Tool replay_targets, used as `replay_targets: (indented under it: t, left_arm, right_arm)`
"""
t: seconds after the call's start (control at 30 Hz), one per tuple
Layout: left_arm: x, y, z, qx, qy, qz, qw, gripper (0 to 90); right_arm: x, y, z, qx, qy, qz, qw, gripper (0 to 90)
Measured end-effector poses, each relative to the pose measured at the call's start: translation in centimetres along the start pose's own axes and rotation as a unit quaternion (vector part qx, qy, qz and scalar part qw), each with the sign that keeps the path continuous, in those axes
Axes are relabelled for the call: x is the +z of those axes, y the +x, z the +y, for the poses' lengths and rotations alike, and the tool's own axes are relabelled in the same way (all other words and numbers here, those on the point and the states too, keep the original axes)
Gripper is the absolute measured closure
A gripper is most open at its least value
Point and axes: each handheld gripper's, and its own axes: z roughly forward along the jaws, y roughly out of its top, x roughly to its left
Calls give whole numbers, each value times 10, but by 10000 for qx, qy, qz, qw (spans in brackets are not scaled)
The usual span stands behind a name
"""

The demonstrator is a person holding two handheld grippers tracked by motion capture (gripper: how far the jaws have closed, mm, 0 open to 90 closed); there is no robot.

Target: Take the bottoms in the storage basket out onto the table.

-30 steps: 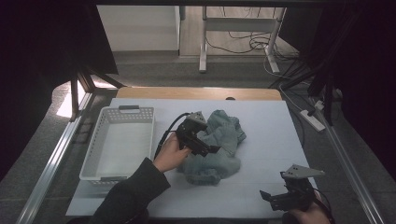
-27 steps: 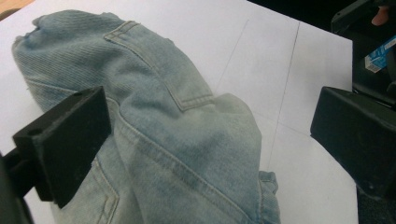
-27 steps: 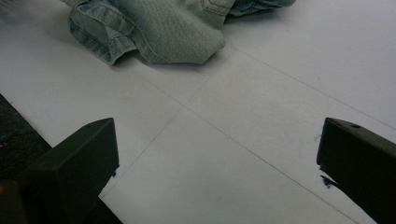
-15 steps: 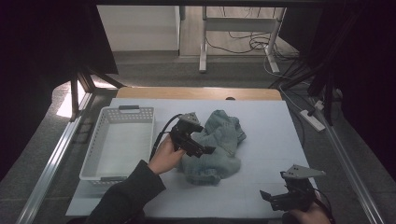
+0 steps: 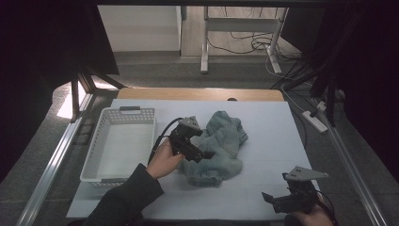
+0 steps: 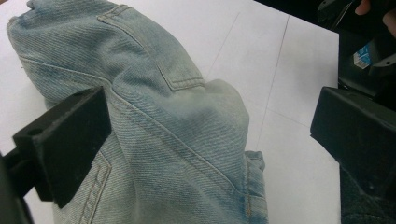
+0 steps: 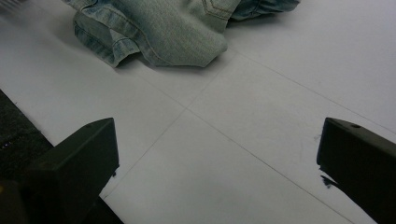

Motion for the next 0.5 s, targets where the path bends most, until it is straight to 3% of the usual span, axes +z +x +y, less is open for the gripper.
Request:
replay_targets:
  t: [0.5]
  left_arm:
    - [-8,-8,-7,10,-33,22,10000,0]
  right_arm:
    - [0,1,0,-36,-21,6,10000,0]
